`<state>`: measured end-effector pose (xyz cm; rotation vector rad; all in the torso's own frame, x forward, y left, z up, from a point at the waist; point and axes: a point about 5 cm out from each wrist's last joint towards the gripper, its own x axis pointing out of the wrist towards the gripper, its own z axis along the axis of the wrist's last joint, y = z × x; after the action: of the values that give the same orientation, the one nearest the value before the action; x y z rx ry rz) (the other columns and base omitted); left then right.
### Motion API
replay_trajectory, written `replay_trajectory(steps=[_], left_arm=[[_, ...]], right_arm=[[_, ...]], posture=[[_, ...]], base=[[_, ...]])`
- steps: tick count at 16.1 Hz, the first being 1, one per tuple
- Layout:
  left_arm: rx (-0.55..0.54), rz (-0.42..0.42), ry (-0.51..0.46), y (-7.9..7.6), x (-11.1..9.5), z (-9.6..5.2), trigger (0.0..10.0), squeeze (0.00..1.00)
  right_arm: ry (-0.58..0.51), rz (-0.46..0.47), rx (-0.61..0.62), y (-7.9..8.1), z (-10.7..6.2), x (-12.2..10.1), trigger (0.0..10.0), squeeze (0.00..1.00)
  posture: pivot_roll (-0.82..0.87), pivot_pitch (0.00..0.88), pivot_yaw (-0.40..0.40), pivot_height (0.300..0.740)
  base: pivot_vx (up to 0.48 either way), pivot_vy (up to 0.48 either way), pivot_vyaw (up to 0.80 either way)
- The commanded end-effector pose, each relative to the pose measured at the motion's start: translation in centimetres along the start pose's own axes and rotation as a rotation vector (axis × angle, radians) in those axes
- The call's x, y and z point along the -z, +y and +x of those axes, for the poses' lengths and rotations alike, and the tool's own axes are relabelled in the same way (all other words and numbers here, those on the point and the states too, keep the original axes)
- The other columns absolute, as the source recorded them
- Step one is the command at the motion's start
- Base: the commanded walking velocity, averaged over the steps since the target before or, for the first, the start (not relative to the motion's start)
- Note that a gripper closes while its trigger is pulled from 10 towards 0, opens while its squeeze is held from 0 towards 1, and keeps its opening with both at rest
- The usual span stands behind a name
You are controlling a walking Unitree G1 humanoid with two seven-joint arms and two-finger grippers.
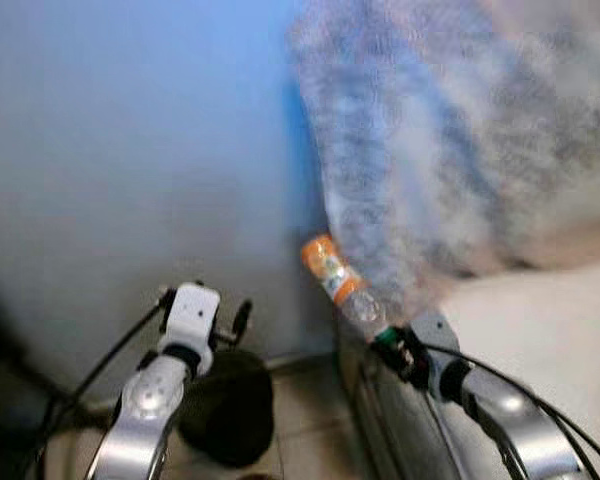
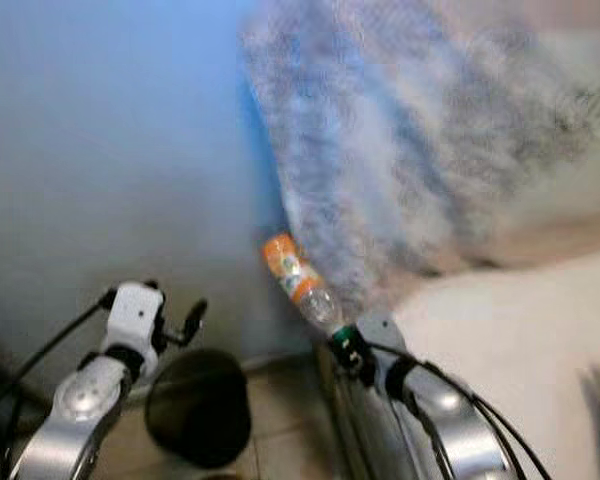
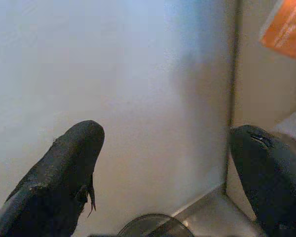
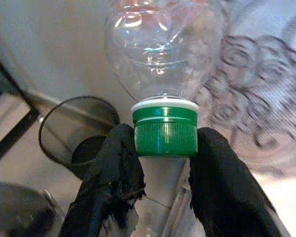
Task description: Clean up the room
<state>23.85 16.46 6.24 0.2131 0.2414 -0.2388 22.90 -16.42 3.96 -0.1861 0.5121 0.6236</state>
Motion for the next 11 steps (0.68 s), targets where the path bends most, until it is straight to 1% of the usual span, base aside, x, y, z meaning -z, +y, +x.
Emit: replay_trajectory(steps=[1, 4, 6, 7, 9, 11], left_arm=[[-0.022, 0.014, 0.019, 0.7, 0.4, -0.2, 10.0, 0.0], [-0.029, 0.013, 0.019, 0.7, 0.6, -0.2, 10.0, 0.0], [-0.032, 0.0, 0.013, 0.7, 0.5, 0.1, 10.0, 0.0], [-0.03, -0.001, 0.01, 0.7, 0.4, 0.2, 10.0, 0.0], [-0.027, -0.017, -0.001, 0.4, 0.1, 0.2, 10.0, 0.0], [-0.015, -0.032, -0.005, 0.3, 0.2, 0.0, 10.0, 0.0]], right_arm=[[-0.038, -0.02, -0.045, 0.7, 1.0, -1.2, 10.0, 0.0], [-0.044, -0.022, -0.013, 0.4, 1.7, -1.6, 10.0, 0.0], [-0.045, 0.006, 0.077, 0.0, 2.3, -1.5, 10.0, 0.0], [-0.046, 0.014, 0.086, -0.1, 2.3, -1.5, 10.0, 0.0], [-0.031, 0.085, 0.129, 0.2, 2.5, -0.4, 10.0, 0.0], [-0.018, 0.084, 0.129, 0.5, 3.1, -0.3, 10.0, 0.0]], posture=[[0.02, 0.0, 0.022, 0.74], [0.02, 0.0, 0.015, 0.74], [0.02, 0.0, 0.015, 0.74], [0.02, 0.0, 0.014, 0.74], [0.05, 0.0, -0.01, 0.74], [0.05, 0.0, -0.016, 0.74]], base=[[0.0, 0.0, 0.8], [0.0, 0.0, 0.8], [0.0, 0.0, 0.8], [0.0, 0.0, 0.8], [0.0, 0.0, 0.8], [0.0, 0.0, 0.8]])
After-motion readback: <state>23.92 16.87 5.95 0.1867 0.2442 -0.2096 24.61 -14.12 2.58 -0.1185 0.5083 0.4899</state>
